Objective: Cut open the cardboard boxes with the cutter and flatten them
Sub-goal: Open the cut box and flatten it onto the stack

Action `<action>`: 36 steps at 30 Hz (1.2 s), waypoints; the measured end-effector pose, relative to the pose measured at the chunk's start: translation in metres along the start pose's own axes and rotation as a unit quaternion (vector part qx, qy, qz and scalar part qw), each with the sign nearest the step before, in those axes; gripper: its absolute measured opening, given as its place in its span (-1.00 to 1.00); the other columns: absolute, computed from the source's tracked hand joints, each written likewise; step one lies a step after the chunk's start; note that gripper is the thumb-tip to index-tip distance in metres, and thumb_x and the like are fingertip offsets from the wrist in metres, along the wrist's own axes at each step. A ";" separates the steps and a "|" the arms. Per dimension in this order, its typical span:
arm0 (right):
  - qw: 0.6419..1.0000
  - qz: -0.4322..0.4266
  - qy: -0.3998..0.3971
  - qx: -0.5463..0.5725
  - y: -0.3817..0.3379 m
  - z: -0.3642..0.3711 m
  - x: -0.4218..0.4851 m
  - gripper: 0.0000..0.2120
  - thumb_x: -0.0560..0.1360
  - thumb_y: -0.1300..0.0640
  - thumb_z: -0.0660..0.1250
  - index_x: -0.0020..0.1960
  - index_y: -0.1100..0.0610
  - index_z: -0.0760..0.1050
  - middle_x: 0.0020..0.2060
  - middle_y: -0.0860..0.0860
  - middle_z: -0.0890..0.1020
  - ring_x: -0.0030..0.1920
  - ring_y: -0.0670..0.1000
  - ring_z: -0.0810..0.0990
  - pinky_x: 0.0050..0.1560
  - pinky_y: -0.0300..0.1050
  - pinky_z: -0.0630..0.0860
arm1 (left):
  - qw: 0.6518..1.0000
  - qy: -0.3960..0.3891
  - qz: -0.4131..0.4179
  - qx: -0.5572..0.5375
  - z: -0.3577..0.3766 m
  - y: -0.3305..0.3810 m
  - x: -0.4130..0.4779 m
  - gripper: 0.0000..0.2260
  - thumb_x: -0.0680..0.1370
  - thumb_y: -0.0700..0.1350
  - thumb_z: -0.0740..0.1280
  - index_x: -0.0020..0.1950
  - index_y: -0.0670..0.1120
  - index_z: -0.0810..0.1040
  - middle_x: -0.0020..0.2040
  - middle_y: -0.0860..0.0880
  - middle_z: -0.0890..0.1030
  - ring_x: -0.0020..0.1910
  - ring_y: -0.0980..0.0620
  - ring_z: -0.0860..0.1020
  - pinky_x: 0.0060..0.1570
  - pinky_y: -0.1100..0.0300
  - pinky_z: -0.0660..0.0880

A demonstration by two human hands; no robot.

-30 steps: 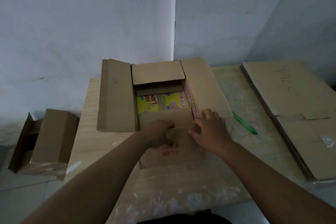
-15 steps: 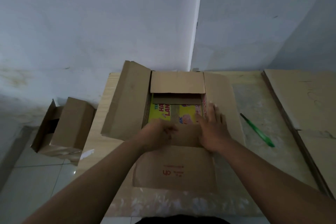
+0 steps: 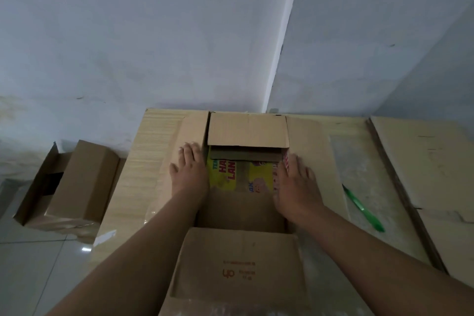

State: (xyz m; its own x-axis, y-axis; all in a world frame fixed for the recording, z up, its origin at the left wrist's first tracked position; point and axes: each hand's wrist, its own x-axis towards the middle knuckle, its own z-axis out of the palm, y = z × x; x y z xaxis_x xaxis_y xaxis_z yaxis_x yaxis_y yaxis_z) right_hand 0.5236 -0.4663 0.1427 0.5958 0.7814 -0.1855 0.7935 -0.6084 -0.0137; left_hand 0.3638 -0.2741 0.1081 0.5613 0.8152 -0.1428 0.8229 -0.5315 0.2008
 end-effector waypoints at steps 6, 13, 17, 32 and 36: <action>0.988 -0.138 -0.048 0.052 -0.021 -0.018 0.055 -0.24 0.63 -0.06 0.17 0.64 0.02 -0.23 0.62 0.01 -0.03 0.60 0.08 -0.04 0.56 0.08 0.02 | 1.000 0.023 0.004 -0.002 0.006 -0.007 0.002 -0.37 0.70 -0.15 0.10 0.66 -0.19 -0.20 0.68 -0.22 -0.05 0.67 -0.20 -0.08 0.59 -0.18 0.13; 0.983 -0.137 0.120 0.031 -0.009 -0.041 0.120 -0.16 0.59 -0.02 0.21 0.62 0.01 -0.30 0.61 0.07 -0.24 0.60 0.15 -0.27 0.58 0.14 -0.12 | 1.000 0.012 0.016 0.007 0.005 -0.004 0.001 -0.29 0.69 -0.09 0.17 0.66 -0.19 -0.24 0.69 -0.22 -0.11 0.67 -0.20 -0.11 0.62 -0.14 0.07; 0.993 -0.105 0.055 0.019 0.002 -0.061 0.163 -0.13 0.57 -0.08 0.27 0.63 0.01 -0.23 0.63 0.09 -0.11 0.61 0.16 -0.17 0.57 0.13 -0.12 | 0.999 0.006 0.016 -0.032 0.009 -0.013 0.003 -0.16 0.66 0.05 0.29 0.67 -0.15 -0.24 0.69 -0.17 -0.11 0.67 -0.15 -0.12 0.61 -0.12 0.05; 0.994 -0.081 0.066 0.045 0.009 -0.015 0.182 -0.75 0.60 0.20 0.17 0.23 0.01 0.46 0.17 0.03 0.51 0.17 0.15 0.45 0.14 0.08 0.35 | 0.997 0.015 -0.006 -0.081 0.006 -0.006 -0.008 -0.01 0.56 0.13 0.42 0.67 -0.07 -0.24 0.70 -0.10 -0.09 0.67 -0.10 -0.11 0.61 -0.13 0.04; 0.992 -0.081 0.083 0.049 0.012 -0.012 0.181 -0.74 0.63 0.10 0.15 0.28 0.01 0.44 0.21 0.07 0.49 0.21 0.17 0.42 0.18 0.10 0.36 | 0.997 0.011 -0.012 -0.077 0.004 -0.004 -0.008 -0.01 0.55 0.14 0.42 0.68 -0.08 -0.24 0.70 -0.10 -0.09 0.68 -0.11 -0.11 0.61 -0.14 0.03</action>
State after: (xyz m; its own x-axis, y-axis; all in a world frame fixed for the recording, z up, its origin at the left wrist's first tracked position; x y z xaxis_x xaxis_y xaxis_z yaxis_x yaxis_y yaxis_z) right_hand 0.6422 -0.3305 0.1207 0.4805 0.8770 -0.0092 0.8693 -0.4776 -0.1271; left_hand 0.3564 -0.2791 0.1043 0.5380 0.8330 -0.1292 0.8119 -0.4709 0.3450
